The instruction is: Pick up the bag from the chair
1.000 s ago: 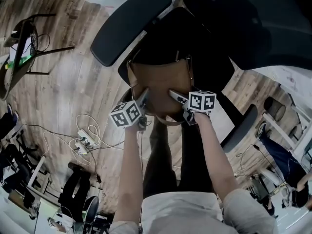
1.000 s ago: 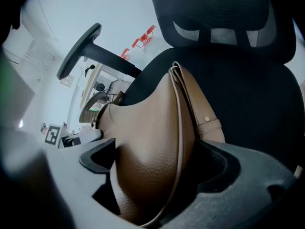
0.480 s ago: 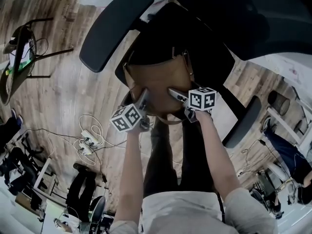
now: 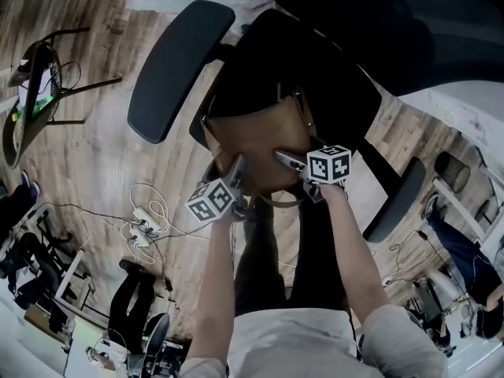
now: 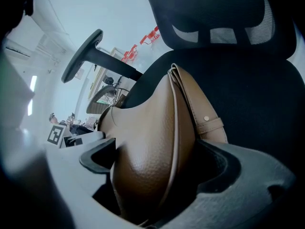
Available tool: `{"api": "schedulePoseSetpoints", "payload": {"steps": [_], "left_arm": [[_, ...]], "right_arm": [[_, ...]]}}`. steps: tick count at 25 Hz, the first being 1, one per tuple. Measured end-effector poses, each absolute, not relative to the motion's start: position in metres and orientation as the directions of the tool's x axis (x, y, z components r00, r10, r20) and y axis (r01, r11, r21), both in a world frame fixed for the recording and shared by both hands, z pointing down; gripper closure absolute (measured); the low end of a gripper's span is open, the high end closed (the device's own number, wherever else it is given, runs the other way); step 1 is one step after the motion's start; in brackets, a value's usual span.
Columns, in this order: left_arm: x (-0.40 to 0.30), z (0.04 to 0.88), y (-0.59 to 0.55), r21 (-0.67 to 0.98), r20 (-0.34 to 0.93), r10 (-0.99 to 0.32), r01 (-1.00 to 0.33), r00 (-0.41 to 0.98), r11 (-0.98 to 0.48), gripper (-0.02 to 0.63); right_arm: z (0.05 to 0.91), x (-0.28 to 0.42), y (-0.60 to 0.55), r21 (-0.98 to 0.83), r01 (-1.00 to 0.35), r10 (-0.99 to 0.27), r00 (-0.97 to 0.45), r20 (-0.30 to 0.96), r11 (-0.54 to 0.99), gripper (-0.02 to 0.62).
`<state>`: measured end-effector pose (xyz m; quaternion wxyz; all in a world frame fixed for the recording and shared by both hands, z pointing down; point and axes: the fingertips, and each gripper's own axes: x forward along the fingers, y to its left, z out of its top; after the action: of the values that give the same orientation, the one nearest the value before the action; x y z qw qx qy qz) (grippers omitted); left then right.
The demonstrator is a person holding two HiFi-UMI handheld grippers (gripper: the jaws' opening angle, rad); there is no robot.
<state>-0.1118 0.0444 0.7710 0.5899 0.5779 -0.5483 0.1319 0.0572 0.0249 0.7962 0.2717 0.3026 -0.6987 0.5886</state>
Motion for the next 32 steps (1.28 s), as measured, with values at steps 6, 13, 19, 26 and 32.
{"api": "schedulePoseSetpoints", "payload": {"steps": [6,13,19,26,32], "left_arm": [[-0.109,0.771,0.043,0.537,0.802,-0.470,-0.789,0.368,0.298,0.252],[-0.109,0.769,0.017,0.534,0.800,-0.473,-0.797,0.368,0.282,0.253],[-0.105,0.763,0.024,0.525,0.806,-0.479,-0.793,0.347,0.309,0.256],[-0.096,0.721,0.022,0.519,0.786,-0.545,-0.789,0.290,0.329,0.279],[-0.102,0.664,0.017,0.514,0.746,-0.611,-0.812,0.264,0.276,0.279]], "right_arm": [[0.796,0.060,0.023,-0.662,-0.739,-0.093,-0.673,0.734,0.126,0.092],[0.791,0.062,-0.001,-0.656,-0.744,-0.128,-0.668,0.733,0.128,0.127],[0.776,0.058,-0.004,-0.637,-0.747,-0.134,-0.662,0.737,0.190,0.206],[0.727,0.059,-0.012,-0.599,-0.741,-0.179,-0.662,0.728,0.304,0.247],[0.671,0.053,-0.014,-0.594,-0.726,-0.265,-0.683,0.681,0.347,0.258]]}}
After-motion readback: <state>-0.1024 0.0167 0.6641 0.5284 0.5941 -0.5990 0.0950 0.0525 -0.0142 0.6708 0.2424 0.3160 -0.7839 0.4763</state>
